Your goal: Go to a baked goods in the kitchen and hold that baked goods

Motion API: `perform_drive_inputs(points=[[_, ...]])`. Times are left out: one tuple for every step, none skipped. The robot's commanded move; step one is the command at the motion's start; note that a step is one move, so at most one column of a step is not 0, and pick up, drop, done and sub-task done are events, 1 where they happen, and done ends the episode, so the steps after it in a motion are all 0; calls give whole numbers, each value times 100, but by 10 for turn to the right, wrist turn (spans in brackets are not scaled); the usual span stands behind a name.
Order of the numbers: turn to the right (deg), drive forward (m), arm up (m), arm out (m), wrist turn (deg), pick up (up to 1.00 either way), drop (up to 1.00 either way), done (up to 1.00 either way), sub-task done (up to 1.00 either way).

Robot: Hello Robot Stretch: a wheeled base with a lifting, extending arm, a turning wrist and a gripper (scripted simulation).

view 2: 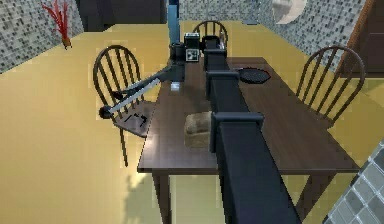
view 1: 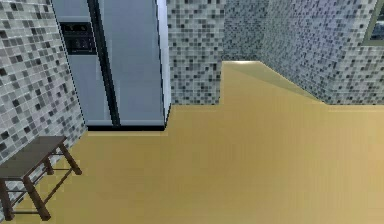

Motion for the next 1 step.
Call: perform_drive_inputs(points=[[0,0,0,0,450,0,0,0,0]])
